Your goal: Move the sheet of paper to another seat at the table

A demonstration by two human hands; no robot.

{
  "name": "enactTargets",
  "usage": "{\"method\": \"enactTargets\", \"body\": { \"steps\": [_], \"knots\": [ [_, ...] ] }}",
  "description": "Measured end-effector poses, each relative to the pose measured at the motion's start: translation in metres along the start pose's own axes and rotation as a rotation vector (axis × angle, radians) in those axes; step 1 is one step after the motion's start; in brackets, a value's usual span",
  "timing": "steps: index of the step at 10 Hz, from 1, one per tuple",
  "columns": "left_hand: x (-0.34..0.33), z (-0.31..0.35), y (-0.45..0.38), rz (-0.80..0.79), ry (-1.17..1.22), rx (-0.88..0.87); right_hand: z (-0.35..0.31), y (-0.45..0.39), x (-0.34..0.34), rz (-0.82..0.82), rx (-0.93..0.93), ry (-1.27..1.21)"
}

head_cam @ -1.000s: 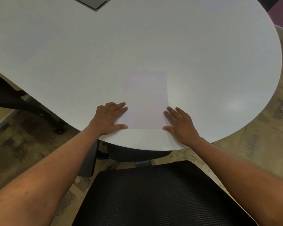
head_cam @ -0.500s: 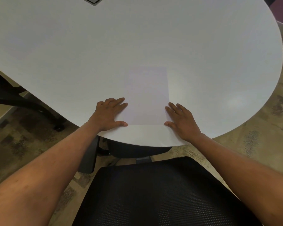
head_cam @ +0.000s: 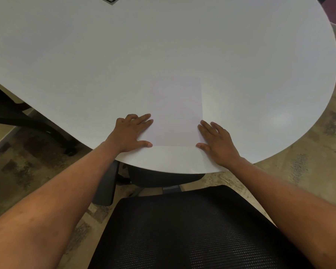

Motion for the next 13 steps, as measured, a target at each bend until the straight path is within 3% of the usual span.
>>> {"method": "enactTargets", "body": {
  "steps": [11,13],
  "knots": [
    [0.001,-0.003,-0.001,-0.045,0.101,0.083,0.001,-0.012,0.013,-0.054,-0.018,-0.073],
    [0.034,0.019,0.010,0.180,0.174,0.115,0.000,0.000,0.049,0.030,0.027,-0.223]
  ]
}}
Point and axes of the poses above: each hand's wrist, its own y-axis away from the middle knuckle, its own x-axis out of the back of the hand, z = x × y, the point moved 10 cm from there along -y, towards the middle knuckle, and after that the axes turned 1 degree about x, right-handed, at the moved point
